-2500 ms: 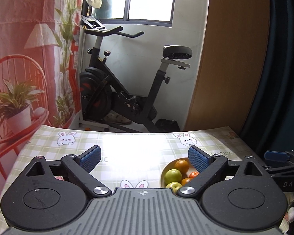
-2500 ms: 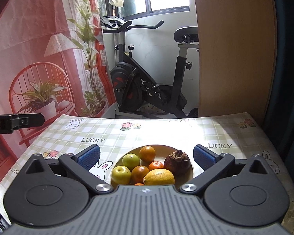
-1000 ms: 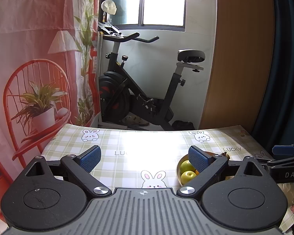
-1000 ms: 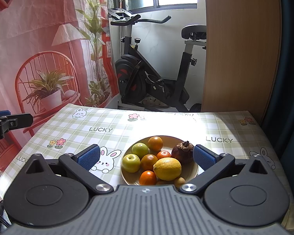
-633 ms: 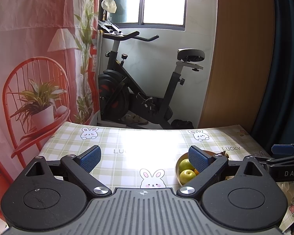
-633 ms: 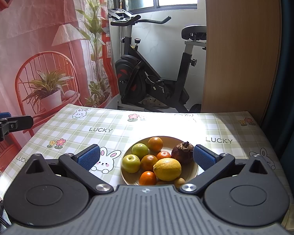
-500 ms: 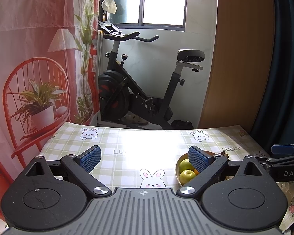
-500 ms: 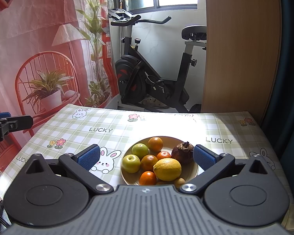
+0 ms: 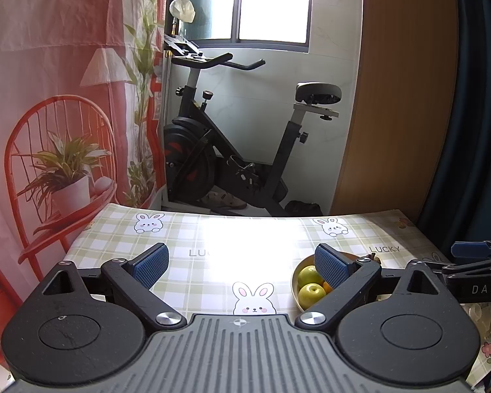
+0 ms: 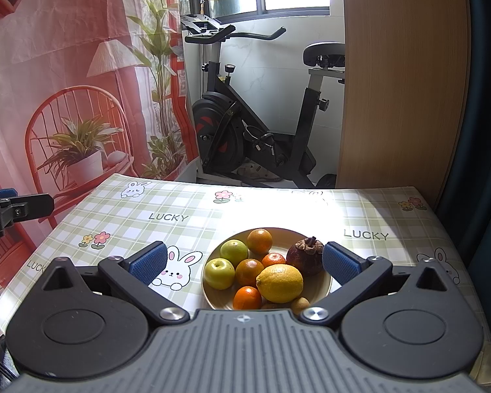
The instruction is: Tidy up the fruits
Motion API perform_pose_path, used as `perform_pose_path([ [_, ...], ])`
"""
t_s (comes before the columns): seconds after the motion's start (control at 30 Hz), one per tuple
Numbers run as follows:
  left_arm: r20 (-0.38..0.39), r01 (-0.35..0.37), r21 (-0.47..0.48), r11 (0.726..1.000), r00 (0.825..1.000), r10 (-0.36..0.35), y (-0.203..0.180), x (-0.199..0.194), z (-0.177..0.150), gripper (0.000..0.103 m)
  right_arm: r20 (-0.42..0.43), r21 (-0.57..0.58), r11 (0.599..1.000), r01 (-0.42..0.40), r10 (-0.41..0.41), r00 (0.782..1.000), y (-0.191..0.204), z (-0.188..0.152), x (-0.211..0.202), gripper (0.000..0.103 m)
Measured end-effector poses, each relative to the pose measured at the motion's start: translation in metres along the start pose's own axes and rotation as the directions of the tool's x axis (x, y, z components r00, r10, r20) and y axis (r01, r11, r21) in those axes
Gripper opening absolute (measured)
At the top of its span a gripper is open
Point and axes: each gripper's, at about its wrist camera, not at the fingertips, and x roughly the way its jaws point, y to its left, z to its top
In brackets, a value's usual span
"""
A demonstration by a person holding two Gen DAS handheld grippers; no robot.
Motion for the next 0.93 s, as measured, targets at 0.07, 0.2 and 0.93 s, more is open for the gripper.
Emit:
perform_pose_path([
  [0.07, -0.002, -0.001, -0.001, 1.0, 1.0, 0.001, -0.0002, -0.0001, -0.0004, 0.097, 0.0, 0.0, 1.0, 0.0, 0.0, 1.0, 0.0001, -0.0001, -0.0001, 0.103],
  [0.2, -0.008, 0.0, -0.001, 1.0, 1.0, 0.0, -0.0009, 0.0004, -0.0016, 0.097, 0.0, -0.001, 1.0, 0.0, 0.0, 1.0, -0.0001, 0.0, 0.0, 0.103],
  [0.93, -0.005, 0.005, -0.001, 1.0, 1.0, -0.005, 0.0, -0.0001, -0.0008, 0.097, 0.001, -0.001, 1.0, 0.0, 0.0, 1.0, 0.0002, -0.0003, 0.0001, 0.103],
])
